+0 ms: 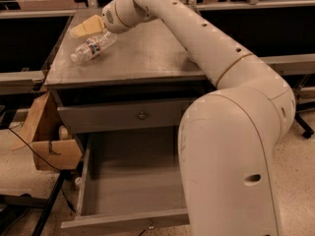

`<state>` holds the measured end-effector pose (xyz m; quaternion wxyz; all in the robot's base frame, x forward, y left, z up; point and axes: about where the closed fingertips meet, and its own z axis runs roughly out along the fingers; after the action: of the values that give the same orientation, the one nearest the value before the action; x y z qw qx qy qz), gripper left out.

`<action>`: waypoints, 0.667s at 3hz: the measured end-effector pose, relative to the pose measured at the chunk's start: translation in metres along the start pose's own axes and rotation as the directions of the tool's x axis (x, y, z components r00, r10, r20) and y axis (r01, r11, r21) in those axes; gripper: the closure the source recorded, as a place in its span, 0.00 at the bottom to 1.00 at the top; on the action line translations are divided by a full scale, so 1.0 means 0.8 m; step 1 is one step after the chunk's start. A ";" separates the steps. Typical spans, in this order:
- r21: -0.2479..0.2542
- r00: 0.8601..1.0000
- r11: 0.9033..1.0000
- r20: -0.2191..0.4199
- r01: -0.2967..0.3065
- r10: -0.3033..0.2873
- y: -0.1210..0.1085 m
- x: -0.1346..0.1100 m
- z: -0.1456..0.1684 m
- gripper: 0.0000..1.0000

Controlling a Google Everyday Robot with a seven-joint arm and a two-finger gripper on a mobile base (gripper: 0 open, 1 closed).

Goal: Place water bottle into middle drawer

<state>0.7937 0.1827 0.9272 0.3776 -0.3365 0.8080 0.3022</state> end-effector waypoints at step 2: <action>0.002 0.998 0.999 -0.030 -0.050 0.050 0.001 -0.001 0.014 0.00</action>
Offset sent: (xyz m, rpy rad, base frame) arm 0.0173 0.0174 -0.0036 -0.0058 0.1373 -0.0650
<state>0.7983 0.1915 0.9222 0.3580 -0.3202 0.8220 0.3060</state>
